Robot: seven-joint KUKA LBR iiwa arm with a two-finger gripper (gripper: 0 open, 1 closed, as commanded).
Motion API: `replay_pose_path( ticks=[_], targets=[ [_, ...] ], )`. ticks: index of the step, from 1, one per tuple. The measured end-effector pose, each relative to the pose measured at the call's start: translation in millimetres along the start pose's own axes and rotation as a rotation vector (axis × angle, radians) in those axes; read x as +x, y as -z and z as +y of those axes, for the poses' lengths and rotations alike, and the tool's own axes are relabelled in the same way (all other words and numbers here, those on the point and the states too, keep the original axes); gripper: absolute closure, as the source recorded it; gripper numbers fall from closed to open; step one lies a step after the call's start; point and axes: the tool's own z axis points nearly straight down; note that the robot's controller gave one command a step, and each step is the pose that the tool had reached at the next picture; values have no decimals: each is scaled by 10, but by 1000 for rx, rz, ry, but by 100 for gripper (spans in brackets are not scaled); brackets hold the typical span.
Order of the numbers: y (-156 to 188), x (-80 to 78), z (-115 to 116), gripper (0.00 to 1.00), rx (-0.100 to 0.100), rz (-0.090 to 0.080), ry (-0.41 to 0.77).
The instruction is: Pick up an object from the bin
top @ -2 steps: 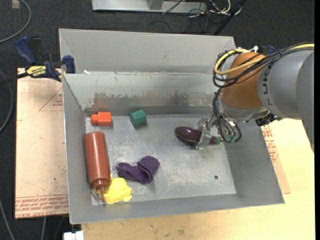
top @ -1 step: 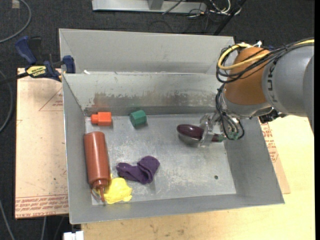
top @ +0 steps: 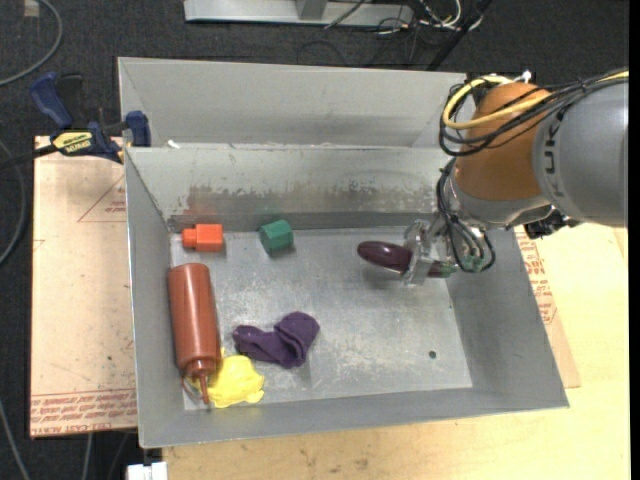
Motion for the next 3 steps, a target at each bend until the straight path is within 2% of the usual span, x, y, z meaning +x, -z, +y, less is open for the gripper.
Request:
replay_pose_path(
  ticks=[3],
  targets=[
    [535,-25,4,100,-1,-9,0]
  ],
)
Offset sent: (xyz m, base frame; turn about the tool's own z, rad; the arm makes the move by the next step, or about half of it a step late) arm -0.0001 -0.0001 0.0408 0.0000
